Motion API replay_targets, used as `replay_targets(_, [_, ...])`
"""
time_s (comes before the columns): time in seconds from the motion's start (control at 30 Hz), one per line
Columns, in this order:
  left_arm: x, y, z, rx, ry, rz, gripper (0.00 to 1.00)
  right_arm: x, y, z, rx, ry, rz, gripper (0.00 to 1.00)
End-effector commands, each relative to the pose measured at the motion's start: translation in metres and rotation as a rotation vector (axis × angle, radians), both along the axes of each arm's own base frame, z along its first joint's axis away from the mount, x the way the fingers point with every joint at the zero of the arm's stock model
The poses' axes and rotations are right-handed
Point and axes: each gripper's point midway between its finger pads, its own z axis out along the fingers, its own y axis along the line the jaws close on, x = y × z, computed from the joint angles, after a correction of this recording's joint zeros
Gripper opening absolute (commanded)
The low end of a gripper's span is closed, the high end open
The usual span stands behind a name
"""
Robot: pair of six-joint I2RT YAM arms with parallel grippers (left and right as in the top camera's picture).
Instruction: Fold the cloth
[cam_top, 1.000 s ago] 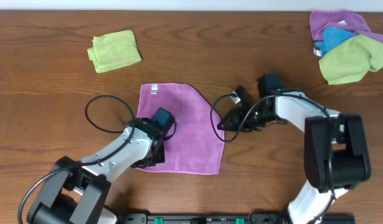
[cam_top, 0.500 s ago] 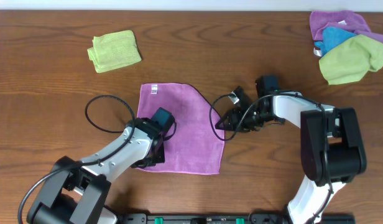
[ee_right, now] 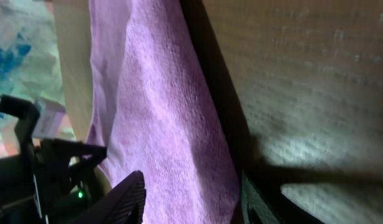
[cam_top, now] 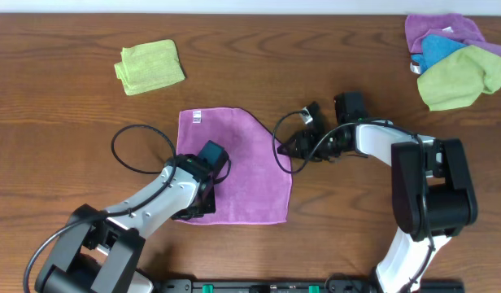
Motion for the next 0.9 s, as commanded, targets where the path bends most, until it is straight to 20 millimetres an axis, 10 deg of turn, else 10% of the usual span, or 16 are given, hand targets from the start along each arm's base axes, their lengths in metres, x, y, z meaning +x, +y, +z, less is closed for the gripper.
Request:
replay_targets(0.0, [-0.016,0.007,-0.01,0.015,0.058,0.008,0.06,0.002,0.005,0.0,0.055,0.05,-0.031,0.51])
replay_targets(0.87, [-0.013,0.004,-0.01,0.005,0.049,-0.004,0.06,-0.001,0.034,0.009,0.11,0.058,0.003,0.41])
